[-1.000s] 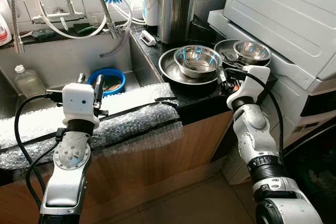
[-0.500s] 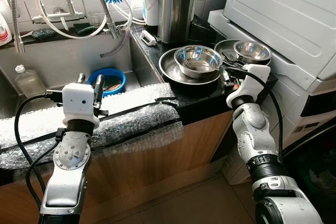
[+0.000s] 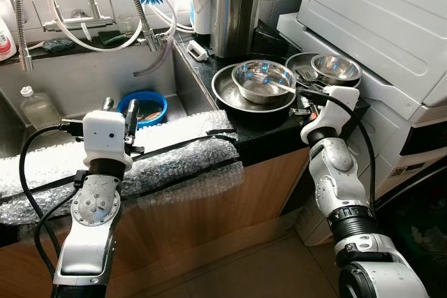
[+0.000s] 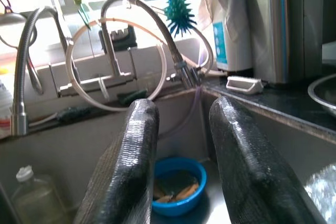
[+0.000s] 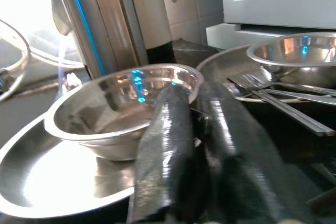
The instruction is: Kitchen organization
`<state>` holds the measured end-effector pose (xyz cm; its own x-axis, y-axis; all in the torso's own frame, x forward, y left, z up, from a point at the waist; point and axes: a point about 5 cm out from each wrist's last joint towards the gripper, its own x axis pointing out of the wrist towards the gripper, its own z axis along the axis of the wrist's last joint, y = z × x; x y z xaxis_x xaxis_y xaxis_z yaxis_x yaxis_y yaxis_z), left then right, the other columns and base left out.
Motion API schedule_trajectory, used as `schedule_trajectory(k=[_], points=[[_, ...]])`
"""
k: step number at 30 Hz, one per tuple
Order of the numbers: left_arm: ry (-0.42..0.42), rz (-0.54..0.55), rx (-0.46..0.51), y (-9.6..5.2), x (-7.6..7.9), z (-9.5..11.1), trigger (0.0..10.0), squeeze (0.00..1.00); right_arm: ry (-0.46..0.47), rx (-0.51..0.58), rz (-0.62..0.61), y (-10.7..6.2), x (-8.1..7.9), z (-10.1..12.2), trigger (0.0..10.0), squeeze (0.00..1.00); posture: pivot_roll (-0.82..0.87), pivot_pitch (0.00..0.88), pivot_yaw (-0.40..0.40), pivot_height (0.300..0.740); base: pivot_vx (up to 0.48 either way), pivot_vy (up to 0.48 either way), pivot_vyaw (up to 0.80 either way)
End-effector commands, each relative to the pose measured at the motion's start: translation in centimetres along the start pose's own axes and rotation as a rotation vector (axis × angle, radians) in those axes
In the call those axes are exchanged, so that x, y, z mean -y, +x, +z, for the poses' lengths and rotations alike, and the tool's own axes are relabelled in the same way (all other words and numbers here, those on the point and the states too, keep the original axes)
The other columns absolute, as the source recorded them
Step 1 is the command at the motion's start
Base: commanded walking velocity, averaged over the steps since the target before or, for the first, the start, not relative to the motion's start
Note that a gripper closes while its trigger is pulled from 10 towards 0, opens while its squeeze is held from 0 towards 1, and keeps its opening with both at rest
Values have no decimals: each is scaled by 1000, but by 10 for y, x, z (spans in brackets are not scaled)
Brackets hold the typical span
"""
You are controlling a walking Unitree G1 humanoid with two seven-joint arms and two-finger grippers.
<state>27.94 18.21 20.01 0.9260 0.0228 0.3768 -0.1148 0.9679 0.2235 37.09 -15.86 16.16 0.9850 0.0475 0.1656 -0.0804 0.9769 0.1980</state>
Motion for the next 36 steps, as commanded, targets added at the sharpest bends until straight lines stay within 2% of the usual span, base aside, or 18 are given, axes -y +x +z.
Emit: schedule_trajectory(k=[1,8,9,10,11,12,20,23,27,28,30,31,33,36], points=[[27,0,-5,2,0,-1,10000,0,11,63,13,5,-4,14,0,0,-46,0,-58,727,0,0,0],[31,5,-14,0,0,-2,10000,0,39,116,33,4,-8,20,118,0,-45,0,-57,727,0,0,0],[34,6,-13,1,-1,-2,10000,0,42,122,49,4,-11,20,1216,0,-45,0,-57,727,0,0,0],[36,6,-12,1,-1,-1,10000,0,42,123,54,4,-12,20,1216,0,-45,0,-57,727,0,0,0],[39,7,-10,1,-1,-1,10000,0,46,128,63,4,-13,20,4000,0,-45,0,-56,727,0,0,0],[44,9,-3,2,-2,1,10000,0,57,145,81,3,-16,22,10000,0,-45,0,-56,727,0,0,0],[46,12,5,4,-2,2,10000,0,74,189,101,3,-20,29,10000,0,-46,0,-56,727,0,0,0],[19,52,15,7,-5,7,10000,0,96,313,152,-1,-29,55,10000,0,-50,0,-59,727,0,0,0],[-26,73,44,14,-8,17,10000,0,219,359,252,-7,-41,68,10000,0,-55,0,-63,727,0,0,0],[-26,73,44,14,-8,17,10000,0,219,359,252,-7,-41,68,10000,0,-55,0,-63,727,0,0,0],[-92,85,68,20,-9,27,10000,0,299,327,306,-13,-50,62,10000,0,-53,0,-65,727,0,0,0],[-92,85,68,20,-9,27,10000,0,299,327,306,-13,-50,62,10000,0,-53,0,-65,727,0,0,0],[-207,81,65,23,-8,32,10000,0,400,288,335,-19,-53,54,10000,0,-49,0,-66,727,0,0,0],[-438,48,20,27,-5,33,10000,0,589,235,379,-32,-57,44,10000,0,-42,0,-68,727,0,0,0]])
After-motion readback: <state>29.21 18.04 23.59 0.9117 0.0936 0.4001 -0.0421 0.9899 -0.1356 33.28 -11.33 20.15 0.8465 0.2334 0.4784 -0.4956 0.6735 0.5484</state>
